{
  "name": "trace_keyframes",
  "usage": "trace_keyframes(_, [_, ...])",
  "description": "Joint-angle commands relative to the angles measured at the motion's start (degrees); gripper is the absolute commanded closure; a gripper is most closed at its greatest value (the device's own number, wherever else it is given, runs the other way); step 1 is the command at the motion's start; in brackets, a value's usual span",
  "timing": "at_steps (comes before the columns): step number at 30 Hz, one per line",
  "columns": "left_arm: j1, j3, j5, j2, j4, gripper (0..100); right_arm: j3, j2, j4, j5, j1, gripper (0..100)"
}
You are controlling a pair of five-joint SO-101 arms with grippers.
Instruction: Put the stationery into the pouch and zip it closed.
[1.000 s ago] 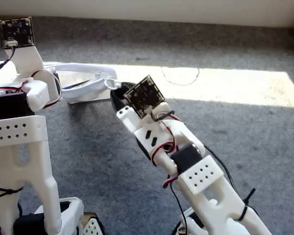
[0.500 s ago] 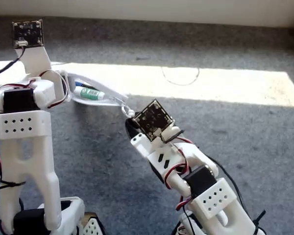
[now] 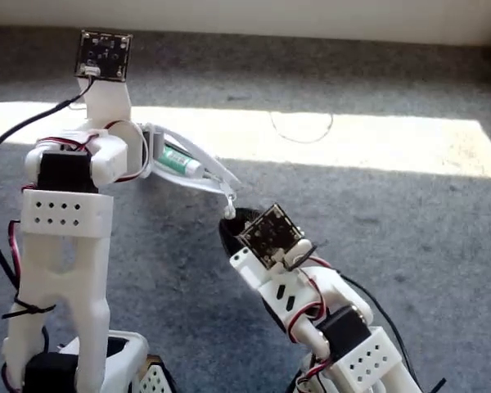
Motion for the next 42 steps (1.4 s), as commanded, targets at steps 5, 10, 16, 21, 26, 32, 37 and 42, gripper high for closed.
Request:
trace_keyframes(5, [8.7,-3.3,-0.4,0.0,0.4,81,4.7,-13.4,-0.1,0.6,0.6,99.4])
trace_keyframes(10, [11.2,-5.8,-0.4,0.0,0.4,81,7.5,-17.7,-0.1,0.6,0.6,99.4])
trace_keyframes(16, [15.6,-5.6,-3.6,0.0,0.4,81,8.1,-18.9,-0.1,0.6,0.7,99.4])
trace_keyframes(21, [17.7,-6.5,-4.0,0.0,0.0,81,8.2,-18.9,-0.1,0.6,0.7,99.4])
trace_keyframes(26, [19.6,-7.8,-8.7,0.0,-0.1,81,8.2,-18.9,-0.1,0.6,0.7,99.4])
trace_keyframes(32, [15.5,-10.7,-15.8,0.0,0.4,82,9.5,-19.4,-0.1,0.6,0.7,99.4])
trace_keyframes(37, [11.9,-14.5,-23.0,0.0,0.4,88,9.5,-19.4,-0.1,0.6,0.5,99.4])
trace_keyframes(42, [12.4,-15.5,-30.0,0.2,0.3,91,9.4,-19.4,-0.1,0.6,0.5,99.4])
